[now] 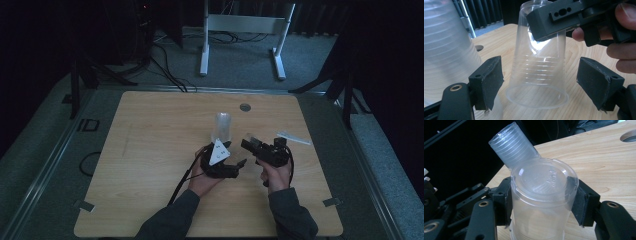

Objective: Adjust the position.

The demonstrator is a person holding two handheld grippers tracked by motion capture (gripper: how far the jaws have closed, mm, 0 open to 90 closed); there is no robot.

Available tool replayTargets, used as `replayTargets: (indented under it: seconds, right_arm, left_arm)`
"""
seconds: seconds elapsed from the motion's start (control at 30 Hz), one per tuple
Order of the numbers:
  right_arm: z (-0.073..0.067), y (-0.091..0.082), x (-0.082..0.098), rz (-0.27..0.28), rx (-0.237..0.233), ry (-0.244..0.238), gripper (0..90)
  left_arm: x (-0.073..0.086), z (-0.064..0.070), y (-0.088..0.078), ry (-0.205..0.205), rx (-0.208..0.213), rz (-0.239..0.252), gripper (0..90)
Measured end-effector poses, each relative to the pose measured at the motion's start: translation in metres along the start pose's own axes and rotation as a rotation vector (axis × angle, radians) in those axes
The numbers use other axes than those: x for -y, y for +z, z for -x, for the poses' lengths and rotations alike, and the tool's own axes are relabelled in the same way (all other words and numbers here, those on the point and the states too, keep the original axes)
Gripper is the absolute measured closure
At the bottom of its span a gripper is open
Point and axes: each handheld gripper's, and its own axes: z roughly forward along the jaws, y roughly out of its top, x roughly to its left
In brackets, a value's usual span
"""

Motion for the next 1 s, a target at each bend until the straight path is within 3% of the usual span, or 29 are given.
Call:
replayTargets:
  seconds: [0.5, 1.0]
  right_arm:
    - [0.006, -0.001, 0.001, 0.015, -0.072, 0.084, 42.4]
    - [0.009, -0.001, 0.002, 0.017, -0.121, 0.133, 42.6]
  left_arm:
    - [0.002, -0.002, 0.007, -0.015, 0.005, -0.001, 20.7]
    - [0.005, -0.002, 0.013, -0.029, 0.009, -0.017, 22.1]
